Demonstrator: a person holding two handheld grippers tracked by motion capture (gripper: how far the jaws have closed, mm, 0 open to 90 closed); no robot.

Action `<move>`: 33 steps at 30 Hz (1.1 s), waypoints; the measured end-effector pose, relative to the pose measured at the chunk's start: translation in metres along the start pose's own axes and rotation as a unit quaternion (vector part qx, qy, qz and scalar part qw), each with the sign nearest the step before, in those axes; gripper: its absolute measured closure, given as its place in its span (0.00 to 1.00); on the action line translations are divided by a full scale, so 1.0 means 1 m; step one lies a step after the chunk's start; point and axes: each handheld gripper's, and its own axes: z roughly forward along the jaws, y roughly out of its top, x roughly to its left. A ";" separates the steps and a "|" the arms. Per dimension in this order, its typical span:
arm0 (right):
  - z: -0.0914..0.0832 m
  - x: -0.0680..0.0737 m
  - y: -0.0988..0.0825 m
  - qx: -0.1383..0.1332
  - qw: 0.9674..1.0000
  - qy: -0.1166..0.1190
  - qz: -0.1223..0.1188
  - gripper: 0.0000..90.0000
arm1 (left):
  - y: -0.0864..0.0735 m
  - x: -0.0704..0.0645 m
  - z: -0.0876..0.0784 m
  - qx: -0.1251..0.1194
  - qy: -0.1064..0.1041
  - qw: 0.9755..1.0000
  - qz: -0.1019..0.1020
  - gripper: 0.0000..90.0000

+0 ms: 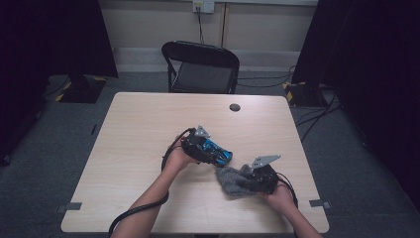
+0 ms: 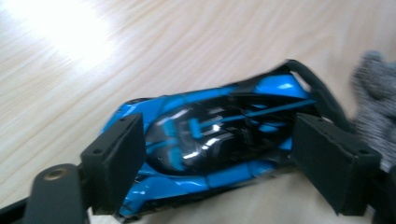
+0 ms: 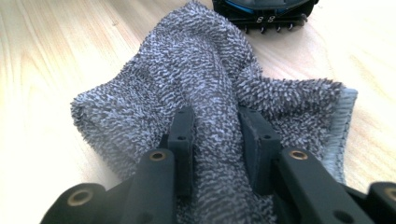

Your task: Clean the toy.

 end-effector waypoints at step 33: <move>0.000 0.000 0.001 0.004 1.000 -0.005 0.021 0.84 | 0.003 0.000 0.027 0.004 -0.042 0.998 0.037 0.00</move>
